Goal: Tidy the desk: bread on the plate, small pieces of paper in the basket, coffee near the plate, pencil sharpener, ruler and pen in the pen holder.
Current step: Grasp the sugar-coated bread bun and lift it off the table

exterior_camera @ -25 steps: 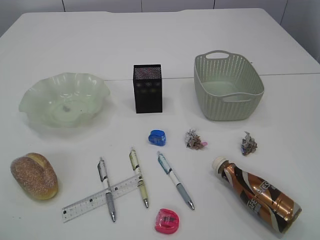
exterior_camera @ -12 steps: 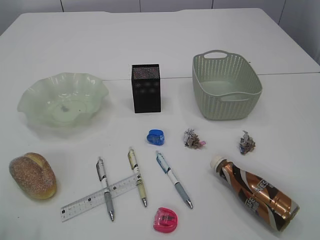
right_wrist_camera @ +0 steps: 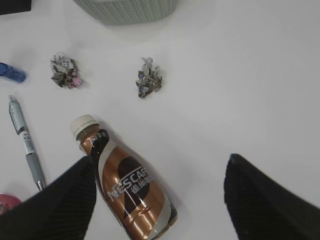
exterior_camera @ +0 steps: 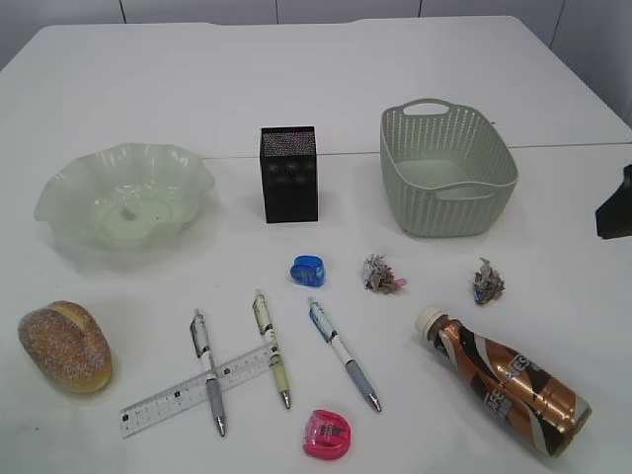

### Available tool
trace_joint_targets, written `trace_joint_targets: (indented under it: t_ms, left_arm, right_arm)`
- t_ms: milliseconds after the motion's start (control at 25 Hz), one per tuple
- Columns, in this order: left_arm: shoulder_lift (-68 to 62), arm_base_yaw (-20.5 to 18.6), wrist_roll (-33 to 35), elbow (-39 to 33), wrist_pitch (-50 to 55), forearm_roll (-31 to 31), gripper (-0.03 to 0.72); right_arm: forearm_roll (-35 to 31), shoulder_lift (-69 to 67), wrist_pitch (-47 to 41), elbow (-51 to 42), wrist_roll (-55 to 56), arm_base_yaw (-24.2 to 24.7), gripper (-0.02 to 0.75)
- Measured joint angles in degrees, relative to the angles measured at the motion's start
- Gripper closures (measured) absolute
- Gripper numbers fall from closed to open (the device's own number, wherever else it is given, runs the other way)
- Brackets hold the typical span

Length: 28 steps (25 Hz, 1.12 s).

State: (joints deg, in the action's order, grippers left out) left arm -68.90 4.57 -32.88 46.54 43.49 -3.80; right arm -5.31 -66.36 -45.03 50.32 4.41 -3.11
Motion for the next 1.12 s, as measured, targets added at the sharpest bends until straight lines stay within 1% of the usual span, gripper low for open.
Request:
trace_joint_targets:
  t_ms: [80, 120, 280, 360, 440, 480, 600, 680, 800, 1120]
  left_arm:
    - [-3.5, 1.3, -1.9, 3.0, 2.0, 1.6, 0.250]
    - [-5.3, 2.5, -3.5, 4.2, 3.0, 2.9, 0.250]
    - [-11.1, 8.9, -17.2, 8.7, 5.8, 10.9, 0.250]
    - [-13.8, 11.8, -24.5, 10.7, 7.9, 13.6, 0.249]
    - [-16.8, 14.1, -28.3, 12.0, 8.6, 14.6, 0.229]
    - [-18.0, 14.8, -29.4, 12.5, 8.6, 14.7, 0.203]
    - [-21.4, 15.5, -32.5, 12.9, 7.8, 13.8, 0.099]
    - [-22.9, 15.5, -35.1, 13.0, 7.8, 12.9, 0.055]
    - [-24.2, 15.5, -36.8, 13.0, 7.8, 12.8, 0.038]
    - [-27.9, 15.3, -37.4, 13.0, 5.5, 12.7, 0.029]
  right_arm:
    - [0.0, -0.3, 0.1, 0.0, 0.0, 0.0, 0.154]
    - [0.0, -0.4, 0.3, 0.0, 0.0, 0.0, 0.154]
    - [0.1, -0.5, 1.0, 0.0, 0.0, 0.0, 0.154]
    - [0.6, -0.5, 1.3, 0.0, 0.0, 0.0, 0.153]
    - [0.8, -0.5, 1.8, 0.0, 0.0, 0.0, 0.154]
    - [1.0, -0.5, 2.0, 0.0, 0.0, 0.0, 0.154]
    - [1.0, -0.5, 2.3, 0.0, 0.0, 0.0, 0.154]
    - [1.3, -0.5, 2.3, 0.0, 0.0, 0.0, 0.154]
    - [1.6, -0.5, 2.3, 0.0, 0.0, 0.0, 0.154]
    - [1.7, -0.5, 2.4, 0.0, 0.0, 0.0, 0.154]
